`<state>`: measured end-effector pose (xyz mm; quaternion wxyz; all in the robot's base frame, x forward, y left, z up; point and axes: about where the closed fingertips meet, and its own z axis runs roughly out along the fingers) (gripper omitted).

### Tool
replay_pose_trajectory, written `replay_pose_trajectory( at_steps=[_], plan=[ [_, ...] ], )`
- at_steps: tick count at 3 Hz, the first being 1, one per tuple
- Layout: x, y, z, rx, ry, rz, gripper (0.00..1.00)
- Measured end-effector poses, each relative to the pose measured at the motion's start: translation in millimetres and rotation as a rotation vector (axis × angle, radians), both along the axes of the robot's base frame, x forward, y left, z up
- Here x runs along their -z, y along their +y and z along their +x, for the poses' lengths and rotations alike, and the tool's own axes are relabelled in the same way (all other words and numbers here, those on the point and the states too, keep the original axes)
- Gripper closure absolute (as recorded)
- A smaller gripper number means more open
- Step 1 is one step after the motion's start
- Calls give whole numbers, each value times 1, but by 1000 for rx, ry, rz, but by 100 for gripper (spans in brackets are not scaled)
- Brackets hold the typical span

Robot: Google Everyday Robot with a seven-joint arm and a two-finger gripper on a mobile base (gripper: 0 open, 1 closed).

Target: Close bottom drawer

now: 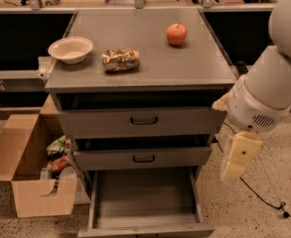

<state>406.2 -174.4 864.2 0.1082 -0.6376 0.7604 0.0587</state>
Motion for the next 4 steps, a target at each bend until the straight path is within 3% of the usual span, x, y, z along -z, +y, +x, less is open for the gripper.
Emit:
replay_pose_trajectory(
  at_steps=[1,2,3,4],
  plan=[
    [58,19,-24,23,83,40,0],
    [77,22,-35,27,113,42,0],
    [81,23,-35,30,114,47,0],
    [117,28,-36,54,118,95,0]
  ],
)
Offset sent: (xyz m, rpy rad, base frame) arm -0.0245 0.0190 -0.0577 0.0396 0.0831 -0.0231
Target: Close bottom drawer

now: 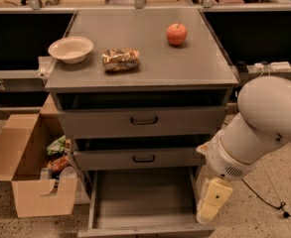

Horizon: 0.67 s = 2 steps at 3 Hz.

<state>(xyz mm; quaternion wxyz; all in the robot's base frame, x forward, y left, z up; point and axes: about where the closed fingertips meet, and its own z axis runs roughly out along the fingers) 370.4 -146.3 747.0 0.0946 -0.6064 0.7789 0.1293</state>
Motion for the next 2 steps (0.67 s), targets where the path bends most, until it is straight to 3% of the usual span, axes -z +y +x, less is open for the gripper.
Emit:
replay_pose_trajectory(
  at_steps=[2],
  plan=[
    [148,21,-13,-67,83,160,0]
  ],
)
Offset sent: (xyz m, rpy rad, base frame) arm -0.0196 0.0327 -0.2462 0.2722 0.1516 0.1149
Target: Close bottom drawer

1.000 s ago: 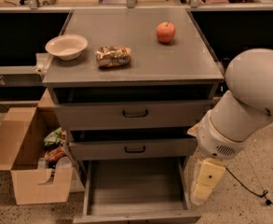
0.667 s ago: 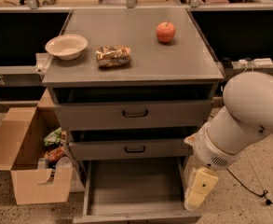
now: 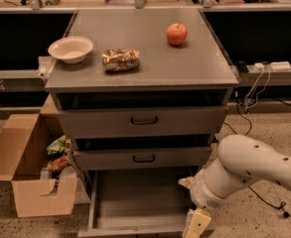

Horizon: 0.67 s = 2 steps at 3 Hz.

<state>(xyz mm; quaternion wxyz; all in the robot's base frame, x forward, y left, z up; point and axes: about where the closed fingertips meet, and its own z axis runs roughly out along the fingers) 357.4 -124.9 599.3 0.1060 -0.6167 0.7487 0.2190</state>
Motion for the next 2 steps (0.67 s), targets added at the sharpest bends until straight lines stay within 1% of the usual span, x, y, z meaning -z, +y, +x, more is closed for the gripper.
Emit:
replay_pose_trajectory(
  at_steps=[1,2],
  plan=[
    [64,9,-6,-13,63,76,0],
    [120,20,-17,-18,135,154,0]
  ],
)
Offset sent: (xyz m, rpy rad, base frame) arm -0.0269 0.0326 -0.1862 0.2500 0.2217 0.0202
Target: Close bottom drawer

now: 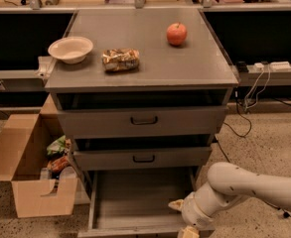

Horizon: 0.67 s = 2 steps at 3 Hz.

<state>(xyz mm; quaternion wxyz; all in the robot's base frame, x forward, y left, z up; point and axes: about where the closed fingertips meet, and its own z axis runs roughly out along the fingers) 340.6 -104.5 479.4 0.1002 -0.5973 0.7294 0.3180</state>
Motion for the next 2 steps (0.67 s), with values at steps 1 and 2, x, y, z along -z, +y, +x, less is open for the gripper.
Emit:
replay_pose_trajectory(
  at_steps=[1,2],
  plan=[
    [19,6,-9,-3,39,26,0],
    [23,5,-9,-4,47,32,0]
  ],
)
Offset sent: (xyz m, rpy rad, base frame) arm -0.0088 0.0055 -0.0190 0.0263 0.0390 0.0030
